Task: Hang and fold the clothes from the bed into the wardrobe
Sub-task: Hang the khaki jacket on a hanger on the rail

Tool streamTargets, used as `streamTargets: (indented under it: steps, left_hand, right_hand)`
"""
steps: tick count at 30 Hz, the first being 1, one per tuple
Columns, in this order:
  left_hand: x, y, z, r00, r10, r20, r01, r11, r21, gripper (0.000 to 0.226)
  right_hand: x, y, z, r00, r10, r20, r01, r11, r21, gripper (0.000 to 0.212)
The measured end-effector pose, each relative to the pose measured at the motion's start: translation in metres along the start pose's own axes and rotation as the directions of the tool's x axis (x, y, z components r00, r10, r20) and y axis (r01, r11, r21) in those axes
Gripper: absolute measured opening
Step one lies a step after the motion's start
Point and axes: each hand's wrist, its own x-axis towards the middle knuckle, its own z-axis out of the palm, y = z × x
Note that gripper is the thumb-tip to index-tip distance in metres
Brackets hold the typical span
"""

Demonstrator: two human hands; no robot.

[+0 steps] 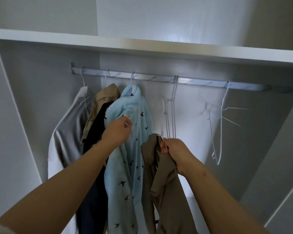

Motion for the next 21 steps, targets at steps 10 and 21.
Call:
streamTargets:
  steps: [10,21]
  left_hand:
    - [0.108,-0.003,-0.005,0.986,0.169,-0.003,-0.167,0.980,0.107,0.022]
    - [0.163,-0.037,0.016,0.955,0.238,0.180,-0.267,0.950,0.161,0.038]
  right_hand:
    - [0.097,-0.075,0.021,0.987,-0.125,-0.096,0.140,0.974,0.175,0.040]
    - [0.206,-0.103,0.068,0.971,-0.138,-0.193,0.156,0.984,0.085,0.038]
